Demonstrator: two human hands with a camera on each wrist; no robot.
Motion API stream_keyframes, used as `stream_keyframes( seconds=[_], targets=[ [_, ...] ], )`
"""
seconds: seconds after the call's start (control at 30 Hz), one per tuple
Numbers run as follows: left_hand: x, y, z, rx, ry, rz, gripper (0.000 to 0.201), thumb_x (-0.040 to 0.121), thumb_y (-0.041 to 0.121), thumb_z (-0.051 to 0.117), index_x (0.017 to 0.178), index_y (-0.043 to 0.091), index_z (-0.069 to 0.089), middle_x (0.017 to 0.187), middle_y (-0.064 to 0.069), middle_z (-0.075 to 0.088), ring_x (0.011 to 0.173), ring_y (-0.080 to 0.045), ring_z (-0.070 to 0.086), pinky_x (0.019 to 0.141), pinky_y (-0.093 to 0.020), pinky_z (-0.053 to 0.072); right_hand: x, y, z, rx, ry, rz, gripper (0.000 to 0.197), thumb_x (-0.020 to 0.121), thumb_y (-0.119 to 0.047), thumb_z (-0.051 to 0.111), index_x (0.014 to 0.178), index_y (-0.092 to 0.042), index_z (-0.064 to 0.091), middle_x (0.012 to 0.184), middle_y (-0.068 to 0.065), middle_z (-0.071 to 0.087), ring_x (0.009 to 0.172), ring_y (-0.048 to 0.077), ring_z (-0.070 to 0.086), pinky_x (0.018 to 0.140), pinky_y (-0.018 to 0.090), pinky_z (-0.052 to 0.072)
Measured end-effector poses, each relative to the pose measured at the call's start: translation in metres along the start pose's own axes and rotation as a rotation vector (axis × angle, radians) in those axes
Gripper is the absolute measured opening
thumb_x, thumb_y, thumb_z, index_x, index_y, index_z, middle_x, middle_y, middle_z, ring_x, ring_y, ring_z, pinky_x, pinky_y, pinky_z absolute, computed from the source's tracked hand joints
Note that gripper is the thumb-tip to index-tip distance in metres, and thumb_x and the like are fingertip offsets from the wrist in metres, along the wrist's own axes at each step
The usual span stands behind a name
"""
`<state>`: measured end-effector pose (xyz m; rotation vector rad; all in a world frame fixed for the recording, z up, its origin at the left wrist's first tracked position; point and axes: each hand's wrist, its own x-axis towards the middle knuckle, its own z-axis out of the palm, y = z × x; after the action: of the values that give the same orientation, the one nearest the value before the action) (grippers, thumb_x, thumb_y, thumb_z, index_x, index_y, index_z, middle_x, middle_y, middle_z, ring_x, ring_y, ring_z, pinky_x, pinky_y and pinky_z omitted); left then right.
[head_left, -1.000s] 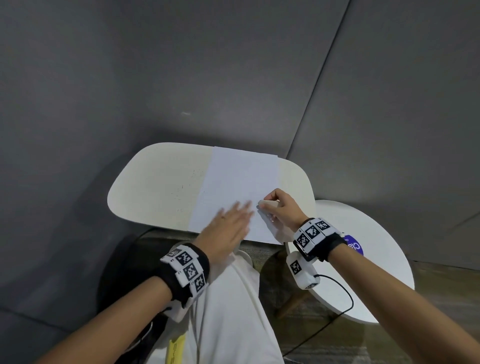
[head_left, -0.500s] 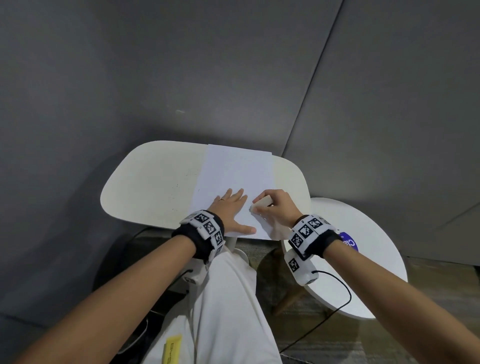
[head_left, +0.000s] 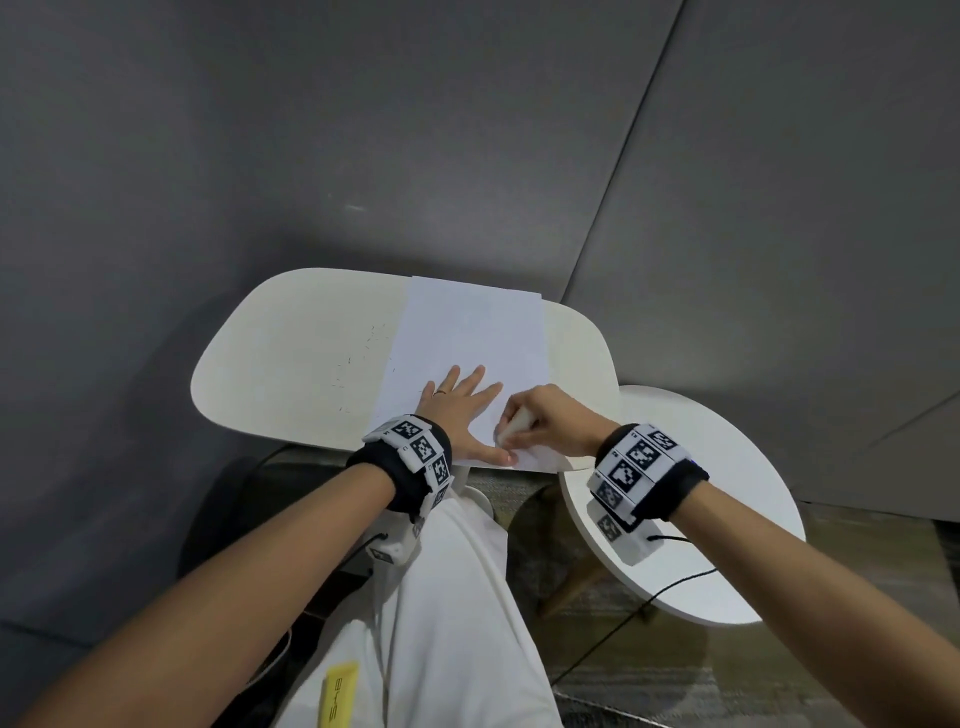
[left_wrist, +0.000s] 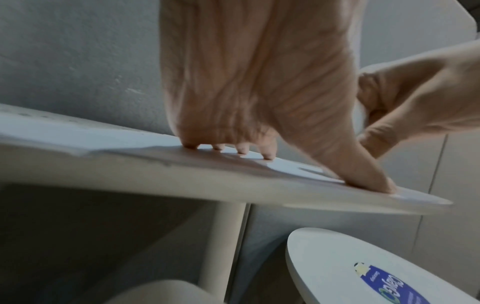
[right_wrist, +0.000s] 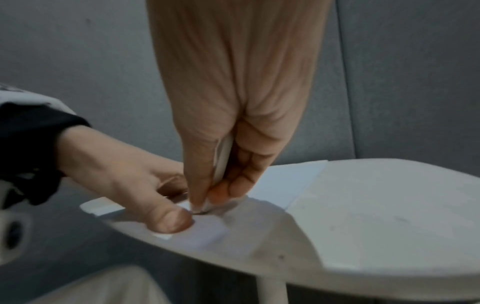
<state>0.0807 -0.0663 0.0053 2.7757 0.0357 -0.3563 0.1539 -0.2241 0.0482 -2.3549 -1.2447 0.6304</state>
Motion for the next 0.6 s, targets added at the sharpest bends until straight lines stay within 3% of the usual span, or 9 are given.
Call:
stream_keyframes(
  seconds=[0.07,0.17,0.23,0.33,0.37,0.5,0.6],
  targets=[
    [0.001,-0.001,0.001,-0.002,-0.006,0.013,0.107,0.072,0.078,0.057,0.154,0.036,0.002,0.161,0.003,-0.014,0.147,-0.028,-0.016,0.116,-0.054,-0.004,0.003,-0.001,-0.004,-0.005,0.049,0.009,0.010,0.077,-0.011,0.073,0.083,-0.005,0.067,0.085,0.003,0.069,0.073,0.010,0.059,0.066,0.008,0.042],
    [0.001,-0.003,0.001,-0.021,-0.003,0.018,0.106,0.071,0.078,0.057,0.153,0.040,0.003,0.161,0.003,-0.013,0.147,-0.028,-0.015,0.116,-0.054,-0.004,0.014,-0.005,-0.004,-0.020,0.260,0.029,0.011,0.077,-0.007,0.069,0.085,0.000,0.066,0.086,0.008,0.068,0.074,0.012,0.054,0.060,0.004,0.037],
    [0.001,-0.003,-0.001,-0.022,-0.003,0.014,0.106,0.071,0.077,0.058,0.153,0.039,0.003,0.161,0.003,-0.013,0.147,-0.027,-0.015,0.116,-0.053,-0.005,0.009,-0.005,-0.002,0.005,0.241,0.042,0.011,0.077,-0.007,0.069,0.084,0.000,0.065,0.082,0.005,0.065,0.072,0.012,0.054,0.060,0.004,0.038],
    [0.001,-0.002,0.000,-0.015,-0.004,0.006,0.106,0.070,0.078,0.058,0.153,0.039,0.005,0.161,0.004,-0.014,0.147,-0.027,-0.017,0.116,-0.054,-0.005,-0.005,-0.002,-0.002,0.007,0.043,0.038,0.013,0.077,-0.013,0.072,0.086,-0.005,0.067,0.084,0.002,0.070,0.072,0.009,0.060,0.063,0.007,0.041],
    [0.001,-0.001,0.000,-0.011,-0.005,0.007,0.106,0.070,0.078,0.058,0.153,0.039,0.005,0.161,0.003,-0.015,0.147,-0.027,-0.017,0.115,-0.054,-0.006,-0.006,-0.001,-0.003,-0.013,0.038,0.034,0.012,0.077,-0.014,0.072,0.086,-0.007,0.067,0.087,0.002,0.071,0.073,0.010,0.060,0.064,0.008,0.041],
    [0.003,-0.003,0.001,-0.013,-0.015,0.013,0.106,0.069,0.080,0.057,0.152,0.044,0.002,0.161,0.003,-0.014,0.147,-0.028,-0.017,0.115,-0.055,-0.006,0.011,-0.001,-0.005,-0.102,0.263,0.032,0.008,0.080,-0.007,0.066,0.087,-0.004,0.069,0.092,0.009,0.068,0.079,0.013,0.054,0.064,0.010,0.034],
    [0.005,-0.002,0.001,-0.009,-0.006,-0.013,0.106,0.068,0.082,0.056,0.152,0.044,0.004,0.161,0.005,-0.014,0.147,-0.026,-0.017,0.115,-0.054,-0.007,0.005,0.001,0.003,-0.173,0.227,-0.005,0.007,0.079,-0.005,0.066,0.085,-0.005,0.070,0.087,0.010,0.065,0.076,0.016,0.056,0.063,0.012,0.031]
  ],
)
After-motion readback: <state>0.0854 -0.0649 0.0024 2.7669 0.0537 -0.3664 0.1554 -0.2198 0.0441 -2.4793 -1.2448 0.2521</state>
